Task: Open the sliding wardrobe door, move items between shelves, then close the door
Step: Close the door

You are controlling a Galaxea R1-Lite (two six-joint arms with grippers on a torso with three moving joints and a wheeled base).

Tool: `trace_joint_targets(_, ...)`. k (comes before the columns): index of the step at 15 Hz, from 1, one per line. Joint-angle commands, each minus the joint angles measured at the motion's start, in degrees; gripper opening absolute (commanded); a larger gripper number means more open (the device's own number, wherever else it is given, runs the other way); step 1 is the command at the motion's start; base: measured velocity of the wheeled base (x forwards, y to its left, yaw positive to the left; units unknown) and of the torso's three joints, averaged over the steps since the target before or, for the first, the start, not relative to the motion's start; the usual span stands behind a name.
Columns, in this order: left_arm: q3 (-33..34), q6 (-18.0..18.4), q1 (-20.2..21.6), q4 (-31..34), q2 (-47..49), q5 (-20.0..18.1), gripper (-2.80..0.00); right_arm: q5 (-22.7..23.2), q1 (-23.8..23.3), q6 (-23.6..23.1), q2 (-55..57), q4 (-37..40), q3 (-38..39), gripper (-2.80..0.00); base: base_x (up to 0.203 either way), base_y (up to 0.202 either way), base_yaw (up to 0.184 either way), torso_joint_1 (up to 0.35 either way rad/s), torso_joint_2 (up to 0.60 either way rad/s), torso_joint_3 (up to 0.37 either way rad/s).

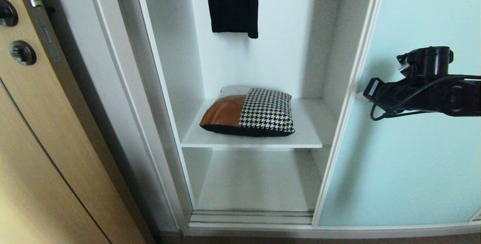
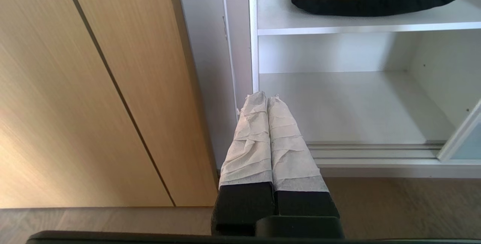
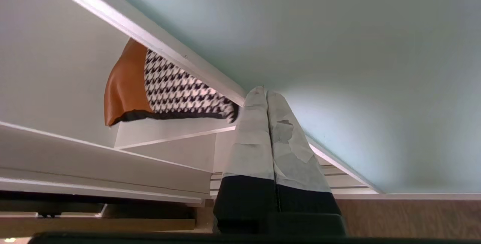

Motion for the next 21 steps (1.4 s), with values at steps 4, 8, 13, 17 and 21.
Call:
trace_joint_targets(4, 0.0, 0.0, 0.0, 0.0, 0.1, 0.0, -2.8, -2.5, 7.9, 0.0, -1.8, -0.4, 1.6, -2.8, 0.0, 0.0, 0.0, 0.0, 0.0, 0.0)
trace_joint_targets(8, 0.0, 0.0, 0.0, 0.0, 0.1, 0.0, -2.8, -2.6, 13.1, -0.2, -6.0, -0.2, 3.5, -2.8, 0.0, 0.0, 0.0, 0.0, 0.0, 0.0)
trace_joint_targets(13, 0.0, 0.0, 0.0, 0.0, 0.1, 0.0, -2.8, -2.1, 16.1, -1.1, -16.3, -0.5, 12.3, -2.8, 0.0, 0.0, 0.0, 0.0, 0.0, 0.0)
trace_joint_targets(17, 0.0, 0.0, 0.0, 0.0, 0.1, 0.0, -2.8, -2.3, 14.2, -1.5, -22.2, -0.4, 16.9, -2.8, 0.0, 0.0, 0.0, 0.0, 0.0, 0.0)
trace_joint_targets(21, 0.0, 0.0, 0.0, 0.0, 0.1, 0.0, -2.8, -2.5, 13.3, -1.5, -24.0, -0.6, 19.7, -2.8, 0.0, 0.0, 0.0, 0.0, 0.0, 0.0)
